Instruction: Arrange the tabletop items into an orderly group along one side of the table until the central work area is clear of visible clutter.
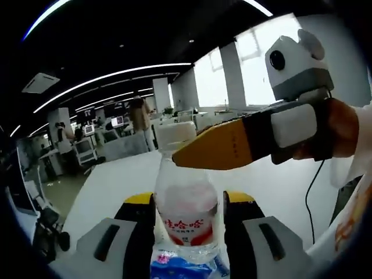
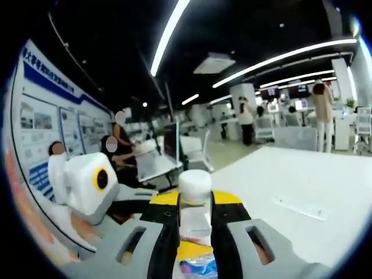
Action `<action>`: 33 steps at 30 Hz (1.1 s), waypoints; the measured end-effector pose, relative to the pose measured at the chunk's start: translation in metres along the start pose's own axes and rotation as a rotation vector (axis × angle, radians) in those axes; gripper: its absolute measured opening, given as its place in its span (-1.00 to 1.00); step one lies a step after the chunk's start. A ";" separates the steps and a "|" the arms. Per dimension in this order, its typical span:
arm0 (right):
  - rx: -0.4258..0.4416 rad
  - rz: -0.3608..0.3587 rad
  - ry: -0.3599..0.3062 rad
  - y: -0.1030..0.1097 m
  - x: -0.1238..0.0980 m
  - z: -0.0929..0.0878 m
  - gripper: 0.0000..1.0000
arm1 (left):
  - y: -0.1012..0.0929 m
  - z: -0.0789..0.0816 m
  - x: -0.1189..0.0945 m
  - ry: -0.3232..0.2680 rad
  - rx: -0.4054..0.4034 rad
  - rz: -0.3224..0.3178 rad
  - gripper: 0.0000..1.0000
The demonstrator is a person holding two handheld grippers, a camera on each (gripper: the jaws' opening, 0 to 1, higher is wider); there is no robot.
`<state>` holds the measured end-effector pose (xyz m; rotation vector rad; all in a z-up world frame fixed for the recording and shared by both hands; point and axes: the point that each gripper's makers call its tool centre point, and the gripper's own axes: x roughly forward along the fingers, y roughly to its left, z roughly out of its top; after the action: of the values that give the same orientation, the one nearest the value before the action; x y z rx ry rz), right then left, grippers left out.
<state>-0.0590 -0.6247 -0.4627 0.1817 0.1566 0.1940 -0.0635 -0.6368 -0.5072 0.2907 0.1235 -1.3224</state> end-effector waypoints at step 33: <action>0.034 -0.045 0.024 -0.031 -0.030 -0.024 -0.38 | 0.077 -0.014 -0.009 -0.013 -0.098 0.117 -0.24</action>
<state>-0.0868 -0.6570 -0.4877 0.2095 0.1879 0.1484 0.0100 -0.6082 -0.5073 0.2028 0.1574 -1.1985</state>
